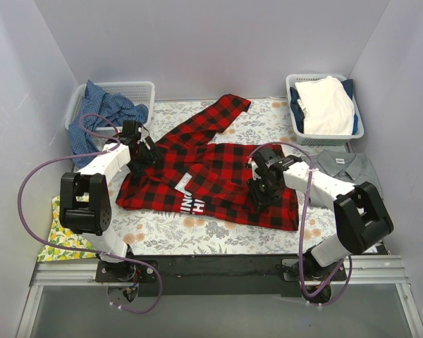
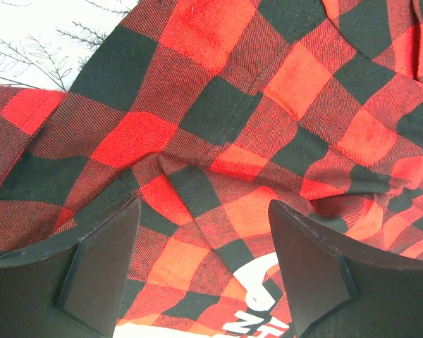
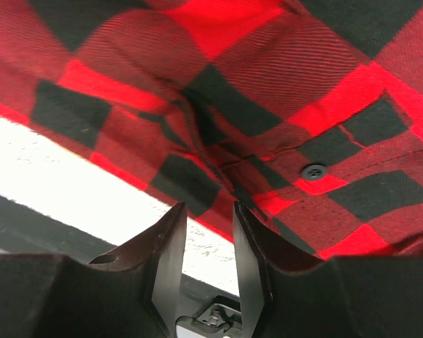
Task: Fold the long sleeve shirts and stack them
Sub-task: Fold the shirt
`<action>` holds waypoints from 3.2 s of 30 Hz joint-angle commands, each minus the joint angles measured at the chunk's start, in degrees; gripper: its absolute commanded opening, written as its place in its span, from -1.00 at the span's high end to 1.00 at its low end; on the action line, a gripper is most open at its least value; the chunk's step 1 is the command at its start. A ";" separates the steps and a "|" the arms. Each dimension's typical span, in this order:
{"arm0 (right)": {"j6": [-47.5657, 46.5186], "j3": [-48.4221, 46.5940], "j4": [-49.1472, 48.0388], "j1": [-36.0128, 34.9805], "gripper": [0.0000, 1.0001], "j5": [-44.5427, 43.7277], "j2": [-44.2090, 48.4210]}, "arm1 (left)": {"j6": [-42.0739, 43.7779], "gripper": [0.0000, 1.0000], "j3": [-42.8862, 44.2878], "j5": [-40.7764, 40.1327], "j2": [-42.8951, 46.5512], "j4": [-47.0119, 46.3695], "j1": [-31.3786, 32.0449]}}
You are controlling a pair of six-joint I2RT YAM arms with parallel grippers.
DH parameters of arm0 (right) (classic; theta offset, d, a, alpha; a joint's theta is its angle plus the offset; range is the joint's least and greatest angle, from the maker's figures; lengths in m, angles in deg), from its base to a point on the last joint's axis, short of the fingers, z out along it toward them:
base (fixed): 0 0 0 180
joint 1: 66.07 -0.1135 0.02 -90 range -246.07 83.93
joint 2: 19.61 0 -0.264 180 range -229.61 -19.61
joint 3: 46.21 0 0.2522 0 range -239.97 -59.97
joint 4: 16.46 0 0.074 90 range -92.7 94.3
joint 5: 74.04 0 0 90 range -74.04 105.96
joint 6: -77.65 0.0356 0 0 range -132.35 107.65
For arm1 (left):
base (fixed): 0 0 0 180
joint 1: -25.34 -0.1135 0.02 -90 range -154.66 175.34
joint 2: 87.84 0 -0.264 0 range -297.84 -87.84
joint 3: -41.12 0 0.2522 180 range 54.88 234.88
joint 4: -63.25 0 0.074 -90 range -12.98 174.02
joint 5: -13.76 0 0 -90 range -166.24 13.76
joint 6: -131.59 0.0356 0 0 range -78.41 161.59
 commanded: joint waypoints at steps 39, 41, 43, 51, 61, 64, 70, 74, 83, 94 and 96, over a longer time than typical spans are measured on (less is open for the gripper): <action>-2.95 -6.98 14.93 0.85 0.97 5.49 3.09 | 1.33 -0.47 -1.84 -1.52 -0.27 -1.63 -0.40; -2.59 -5.14 15.80 1.11 0.97 3.04 3.09 | 1.42 -0.47 -2.02 -1.52 -0.19 -1.71 -0.40; -2.51 -4.08 16.60 1.29 0.97 1.97 3.09 | 1.77 -0.47 -1.93 -1.52 -0.10 -1.54 -0.49; 0.21 -1.26 17.83 1.64 0.06 -4.00 4.85 | 2.56 -0.47 -1.31 -3.45 -0.01 -1.01 -1.02; 4.17 -8.11 13.00 1.99 -0.15 -6.03 4.07 | 4.14 -0.47 1.23 -0.13 1.57 -0.57 -1.54; 3.47 -9.08 9.93 1.99 -0.14 -3.75 1.00 | 5.72 -0.47 1.06 4.88 4.29 -2.50 -1.54; 1.80 -10.05 3.95 1.55 -0.10 1.96 -5.69 | 5.12 -0.47 -3.33 8.94 5.97 -4.88 -1.19; 0.05 -9.18 -0.18 1.20 -0.10 4.07 -8.68 | 2.40 -0.48 -7.28 9.73 5.27 -5.58 -1.19; 0.30 -0.92 -1.86 1.29 -0.07 2.23 -11.50 | -1.13 -0.52 -15.10 6.49 3.59 0.21 -1.45; 3.82 11.30 3.40 1.55 -0.07 4.87 -2.36 | -0.69 -0.54 -21.18 6.92 12.72 9.79 -5.06; 3.47 11.31 4.64 1.55 -0.07 4.96 0.70 | -0.95 -0.54 -19.43 8.15 14.75 11.29 -5.15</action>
